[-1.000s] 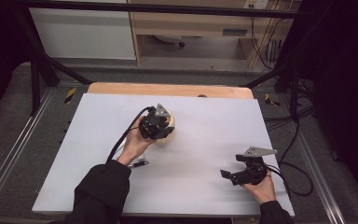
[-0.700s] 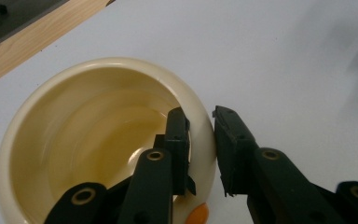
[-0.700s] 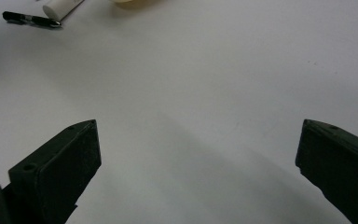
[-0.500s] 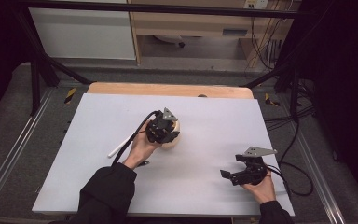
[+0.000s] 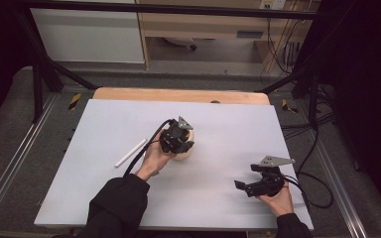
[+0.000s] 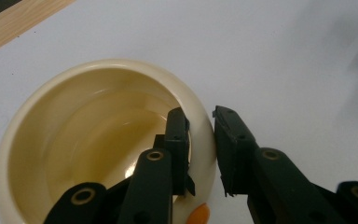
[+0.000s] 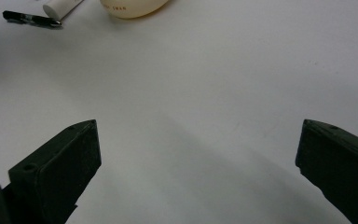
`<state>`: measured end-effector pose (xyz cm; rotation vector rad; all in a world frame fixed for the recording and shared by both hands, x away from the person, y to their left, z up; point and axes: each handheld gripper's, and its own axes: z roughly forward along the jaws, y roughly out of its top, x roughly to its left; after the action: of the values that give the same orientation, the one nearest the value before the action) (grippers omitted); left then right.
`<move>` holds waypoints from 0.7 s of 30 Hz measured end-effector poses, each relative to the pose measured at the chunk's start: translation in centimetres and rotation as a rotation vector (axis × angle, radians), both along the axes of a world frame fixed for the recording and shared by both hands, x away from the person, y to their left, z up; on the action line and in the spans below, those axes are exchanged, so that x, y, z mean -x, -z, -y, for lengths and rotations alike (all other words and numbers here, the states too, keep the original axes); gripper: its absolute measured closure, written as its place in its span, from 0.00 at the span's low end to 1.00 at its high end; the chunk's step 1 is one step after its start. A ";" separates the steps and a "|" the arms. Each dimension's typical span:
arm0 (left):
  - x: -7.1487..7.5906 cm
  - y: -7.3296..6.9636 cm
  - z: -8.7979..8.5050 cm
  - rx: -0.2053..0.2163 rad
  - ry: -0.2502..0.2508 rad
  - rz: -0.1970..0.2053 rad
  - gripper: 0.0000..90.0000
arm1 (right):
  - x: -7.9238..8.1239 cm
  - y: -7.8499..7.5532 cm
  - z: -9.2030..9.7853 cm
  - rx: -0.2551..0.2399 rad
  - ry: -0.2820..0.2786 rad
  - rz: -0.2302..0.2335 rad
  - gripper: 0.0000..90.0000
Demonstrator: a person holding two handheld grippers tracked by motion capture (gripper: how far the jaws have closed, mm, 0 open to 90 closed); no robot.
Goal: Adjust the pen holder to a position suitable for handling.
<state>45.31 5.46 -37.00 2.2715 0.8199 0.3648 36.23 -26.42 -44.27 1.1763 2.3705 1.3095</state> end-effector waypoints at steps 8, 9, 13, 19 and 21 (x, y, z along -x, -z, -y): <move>-0.5 0.2 -0.1 0.027 -0.012 0.002 0.82 | 0.0 0.0 0.0 0.000 -0.001 0.000 0.01; -0.5 0.2 -0.1 0.028 -0.012 0.005 0.82 | 0.0 0.0 0.0 0.000 -0.001 0.001 0.01; -0.6 0.3 -0.1 0.027 -0.006 0.014 0.80 | 0.1 -0.1 0.0 -0.004 0.001 -0.002 0.01; -0.4 -0.4 -0.7 0.043 0.003 0.026 0.64 | 0.0 -0.1 0.0 0.000 0.000 -0.001 0.01; -0.2 -0.8 -1.0 0.047 0.010 0.028 0.55 | 0.0 -0.1 0.0 -0.001 0.001 -0.002 0.01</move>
<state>45.51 6.49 -36.24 2.2211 0.7943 0.3687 36.20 -26.45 -44.20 1.1796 2.3711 1.3094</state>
